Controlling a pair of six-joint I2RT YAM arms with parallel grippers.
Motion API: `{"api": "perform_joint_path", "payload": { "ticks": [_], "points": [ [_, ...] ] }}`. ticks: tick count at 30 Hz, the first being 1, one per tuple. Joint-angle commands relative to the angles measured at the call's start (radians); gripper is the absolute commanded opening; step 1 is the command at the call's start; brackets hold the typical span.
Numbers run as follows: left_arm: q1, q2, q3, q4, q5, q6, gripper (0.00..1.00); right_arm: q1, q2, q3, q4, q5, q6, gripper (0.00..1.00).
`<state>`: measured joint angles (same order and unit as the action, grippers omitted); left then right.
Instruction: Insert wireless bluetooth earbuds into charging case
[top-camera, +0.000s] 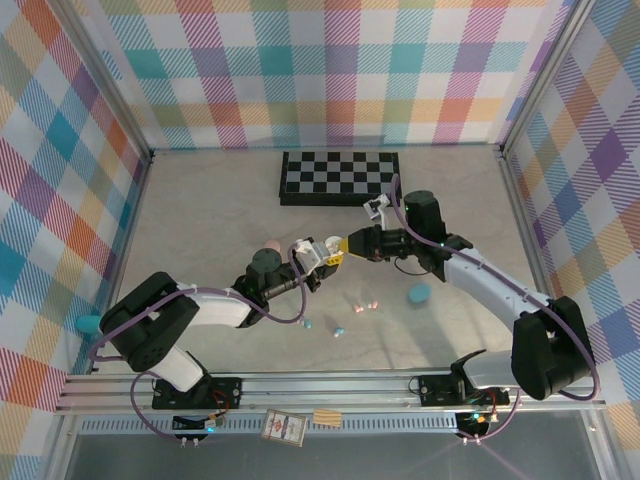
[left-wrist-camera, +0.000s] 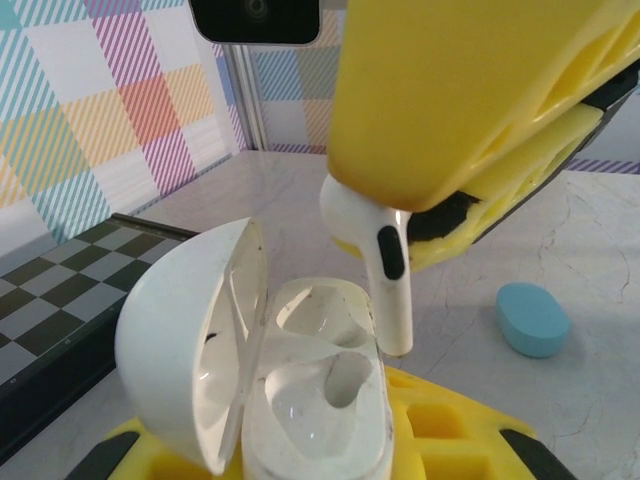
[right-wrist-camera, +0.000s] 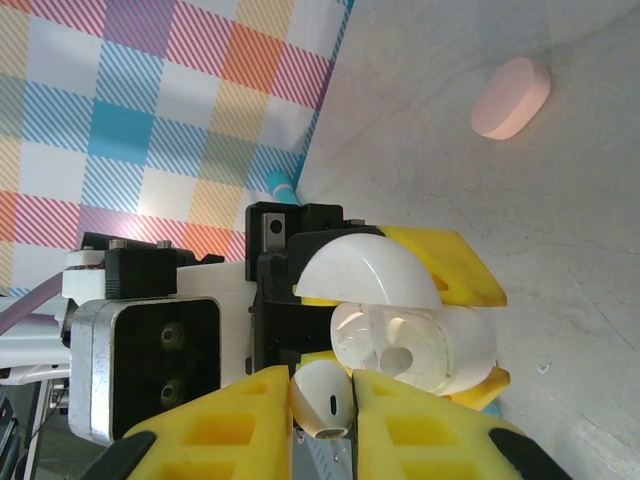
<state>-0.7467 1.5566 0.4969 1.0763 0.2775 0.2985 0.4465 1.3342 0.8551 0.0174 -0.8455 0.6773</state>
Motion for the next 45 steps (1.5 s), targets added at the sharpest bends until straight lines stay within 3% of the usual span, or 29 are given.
{"api": "perform_joint_path", "payload": {
  "ticks": [1,12,42,45],
  "points": [
    [-0.016,0.003,0.026,0.062,0.005,-0.016,0.00,0.006,0.011,-0.015,0.030,0.015,0.011,0.20],
    [-0.017,0.014,0.022,0.071,0.001,-0.016,0.00,0.008,-0.022,-0.048,0.194,0.033,0.095,0.20],
    [-0.017,0.010,0.054,0.074,-0.060,-0.046,0.00,0.009,-0.006,-0.078,0.162,0.091,0.109,0.20],
    [-0.017,0.010,0.053,0.076,-0.051,-0.046,0.00,0.008,-0.009,-0.067,0.130,0.115,0.103,0.25]
  ]
}}
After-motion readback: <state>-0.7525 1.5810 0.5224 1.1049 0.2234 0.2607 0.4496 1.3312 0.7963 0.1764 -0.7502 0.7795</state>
